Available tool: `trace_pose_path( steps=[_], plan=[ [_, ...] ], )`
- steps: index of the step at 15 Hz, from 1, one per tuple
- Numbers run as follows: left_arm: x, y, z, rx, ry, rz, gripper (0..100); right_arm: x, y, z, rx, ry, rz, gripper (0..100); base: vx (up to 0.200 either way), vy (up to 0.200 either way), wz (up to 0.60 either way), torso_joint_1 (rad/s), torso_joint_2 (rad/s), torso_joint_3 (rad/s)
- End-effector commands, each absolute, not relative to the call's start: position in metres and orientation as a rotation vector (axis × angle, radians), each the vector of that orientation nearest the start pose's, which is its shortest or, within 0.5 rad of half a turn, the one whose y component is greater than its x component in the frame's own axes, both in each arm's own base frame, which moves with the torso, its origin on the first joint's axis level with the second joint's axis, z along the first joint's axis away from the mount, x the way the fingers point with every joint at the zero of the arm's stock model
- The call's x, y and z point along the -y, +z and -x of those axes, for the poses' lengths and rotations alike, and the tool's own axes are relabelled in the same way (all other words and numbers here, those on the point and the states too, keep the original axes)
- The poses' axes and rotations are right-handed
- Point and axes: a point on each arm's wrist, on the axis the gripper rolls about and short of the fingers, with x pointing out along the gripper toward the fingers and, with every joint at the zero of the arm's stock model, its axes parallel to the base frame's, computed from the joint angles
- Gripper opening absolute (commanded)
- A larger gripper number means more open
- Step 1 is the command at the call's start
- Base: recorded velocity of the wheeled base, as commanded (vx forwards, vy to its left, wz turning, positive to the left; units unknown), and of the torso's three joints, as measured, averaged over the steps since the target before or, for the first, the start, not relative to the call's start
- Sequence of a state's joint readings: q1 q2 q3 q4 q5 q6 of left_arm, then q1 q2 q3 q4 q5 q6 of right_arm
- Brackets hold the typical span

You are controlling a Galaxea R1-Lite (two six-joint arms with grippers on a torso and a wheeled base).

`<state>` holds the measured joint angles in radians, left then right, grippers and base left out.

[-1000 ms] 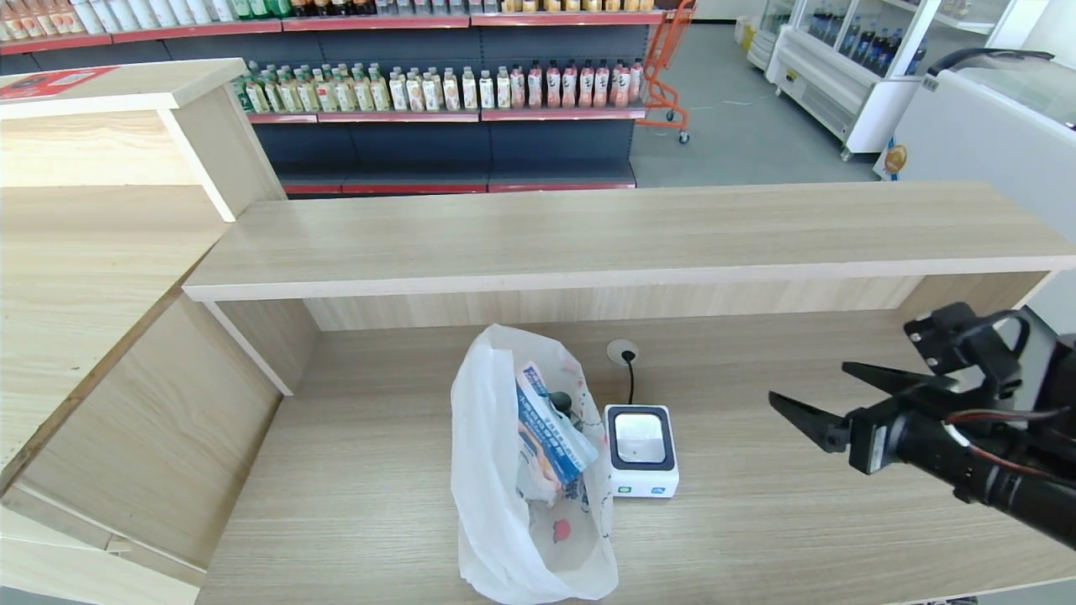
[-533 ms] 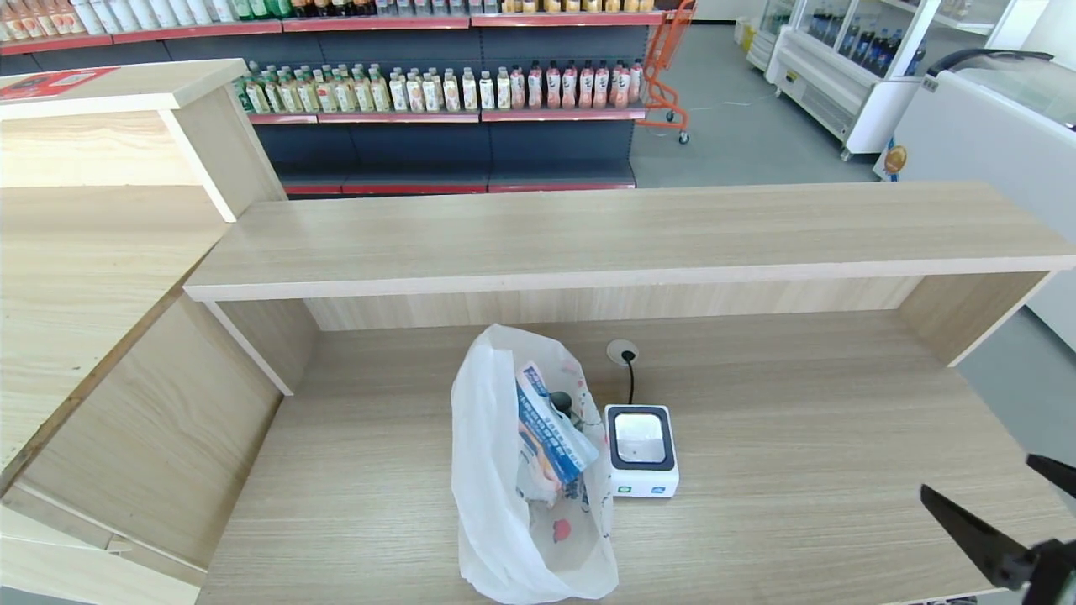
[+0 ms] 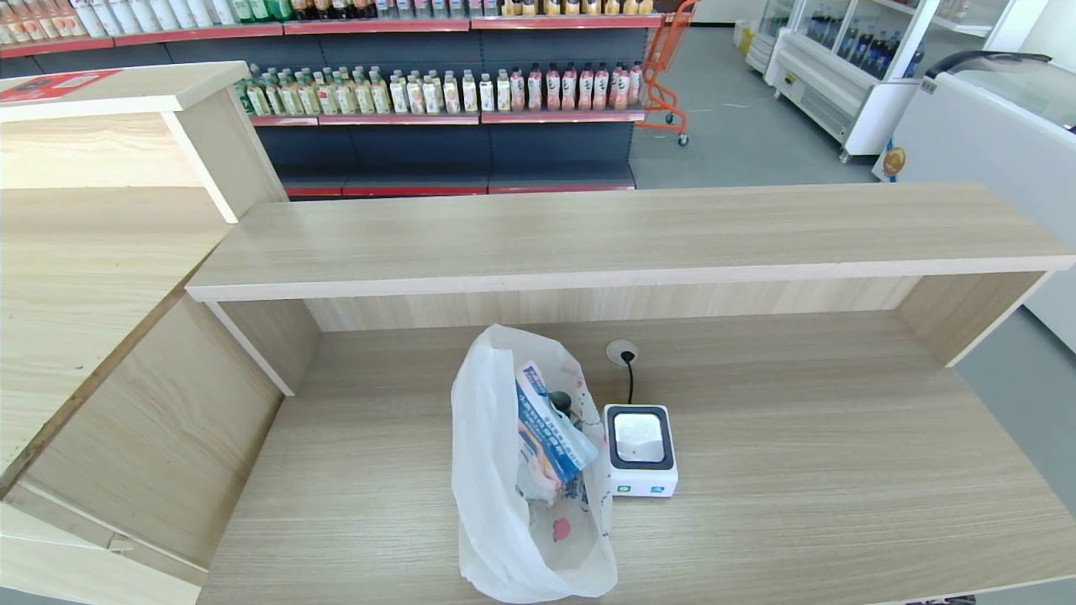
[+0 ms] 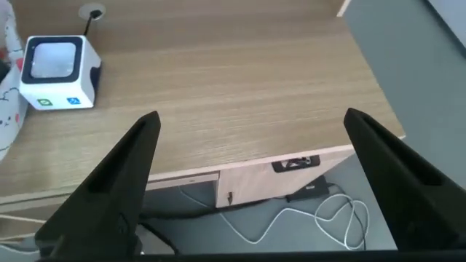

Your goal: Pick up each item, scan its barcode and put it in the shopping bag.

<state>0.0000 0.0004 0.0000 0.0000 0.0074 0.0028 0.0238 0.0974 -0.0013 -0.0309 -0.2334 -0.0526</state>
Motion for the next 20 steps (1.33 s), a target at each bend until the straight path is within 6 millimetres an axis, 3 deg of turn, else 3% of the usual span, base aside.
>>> trace_pose_path(
  steps=[1,5,7,20],
  plan=[
    [-0.0002,0.0755,0.0228,0.000,0.006,-0.003,100,0.0060,0.0779,0.0232,0.017,-0.261,0.008,100,0.000,0.000,0.00,0.000,0.00,0.000],
    [-0.0002,0.0755,0.0227,-0.002,0.008,-0.003,100,0.0053,0.0793,0.0234,0.036,-0.233,-0.012,100,0.000,0.000,0.00,0.000,0.00,0.000],
    [-0.0002,0.0755,0.0228,0.000,0.008,-0.003,100,0.0016,0.0733,0.0236,-0.040,-0.067,-0.037,100,0.000,0.000,0.00,0.000,0.00,0.000],
    [-0.0002,0.0755,0.0227,-0.002,0.008,-0.002,100,0.0016,0.0731,0.0242,-0.048,-0.067,-0.044,100,0.000,0.000,0.00,0.000,0.00,0.000]
  ],
)
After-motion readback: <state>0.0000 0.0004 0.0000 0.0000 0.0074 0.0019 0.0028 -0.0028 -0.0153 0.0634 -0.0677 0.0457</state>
